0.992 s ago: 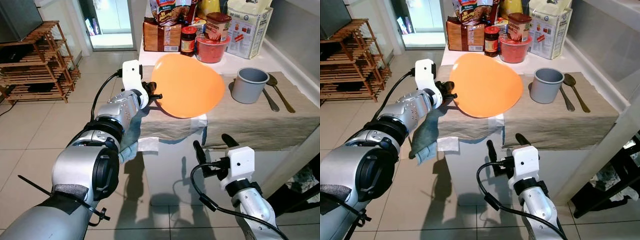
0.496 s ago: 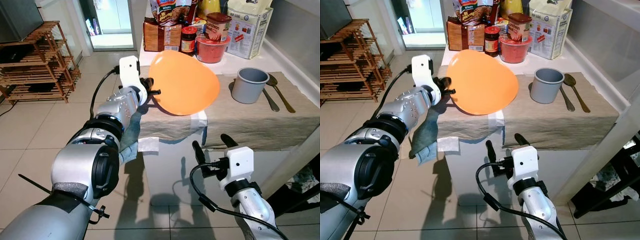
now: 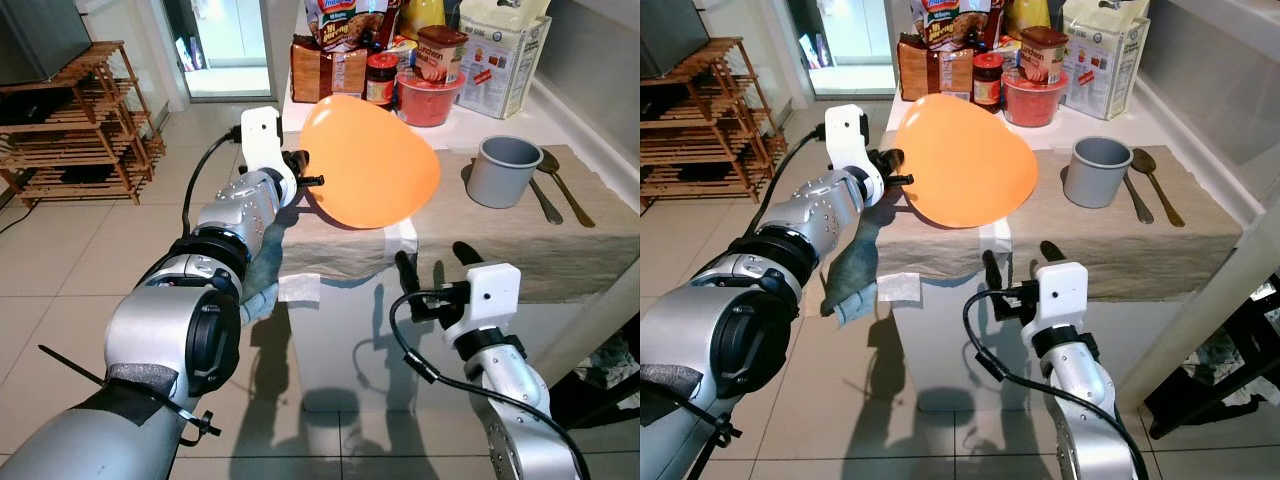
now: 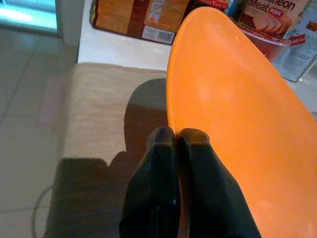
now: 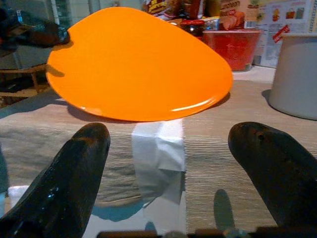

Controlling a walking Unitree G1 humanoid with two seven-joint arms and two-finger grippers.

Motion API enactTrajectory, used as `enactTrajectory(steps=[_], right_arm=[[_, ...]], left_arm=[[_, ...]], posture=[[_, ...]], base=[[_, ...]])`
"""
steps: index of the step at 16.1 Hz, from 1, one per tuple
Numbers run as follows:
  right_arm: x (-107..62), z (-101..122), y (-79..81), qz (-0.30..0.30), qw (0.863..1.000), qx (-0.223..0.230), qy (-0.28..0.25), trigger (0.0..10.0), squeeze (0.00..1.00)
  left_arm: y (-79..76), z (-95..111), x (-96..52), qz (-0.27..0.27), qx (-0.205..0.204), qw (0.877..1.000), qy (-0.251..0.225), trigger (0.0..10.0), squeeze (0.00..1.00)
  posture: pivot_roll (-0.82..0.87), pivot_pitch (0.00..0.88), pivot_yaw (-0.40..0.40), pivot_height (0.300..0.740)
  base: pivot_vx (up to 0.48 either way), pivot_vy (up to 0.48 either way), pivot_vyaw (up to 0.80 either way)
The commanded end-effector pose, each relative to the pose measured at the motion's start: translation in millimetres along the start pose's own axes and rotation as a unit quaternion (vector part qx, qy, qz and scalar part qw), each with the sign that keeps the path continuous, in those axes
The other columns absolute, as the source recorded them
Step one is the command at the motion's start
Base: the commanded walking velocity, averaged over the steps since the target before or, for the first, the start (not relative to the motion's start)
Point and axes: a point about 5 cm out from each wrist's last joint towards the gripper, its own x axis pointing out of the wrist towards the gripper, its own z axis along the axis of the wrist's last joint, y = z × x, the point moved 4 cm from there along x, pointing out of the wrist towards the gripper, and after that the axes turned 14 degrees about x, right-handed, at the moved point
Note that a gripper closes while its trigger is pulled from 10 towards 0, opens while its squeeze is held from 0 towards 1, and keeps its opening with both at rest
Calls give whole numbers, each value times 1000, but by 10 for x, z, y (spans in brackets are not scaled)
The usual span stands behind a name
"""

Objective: Setting the table

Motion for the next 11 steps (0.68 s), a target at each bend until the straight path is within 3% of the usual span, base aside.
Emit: enactTrajectory(steps=[1,2,3,5,8,11], right_arm=[[-26,-9,17,4,1000,-16,-3,10000,0],[-16,71,63,13,999,-35,-22,10000,0],[-3,102,83,16,999,-38,-28,10000,0],[-3,56,49,10,999,-33,-19,10000,0],[-24,18,86,14,999,-31,-16,10000,0],[-37,0,86,13,999,-31,-13,10000,0]], left_arm=[[12,135,4,3,49,999,-18,0,0],[-9,210,4,1,86,996,-38,0,0],[-32,273,3,-3,91,994,-56,0,0],[-107,245,12,-15,132,990,-51,0,0],[-181,159,21,-25,133,990,-44,0,0],[-158,135,21,-15,138,990,-39,0,0]], posture=[[-158,31,73,740],[-157,31,75,740],[-156,31,75,740],[-153,30,75,740],[-156,30,82,740],[-158,32,84,740]], base=[[0,0,0],[0,0,0],[0,0,0],[0,0,0],[0,0,0],[0,0,0]])
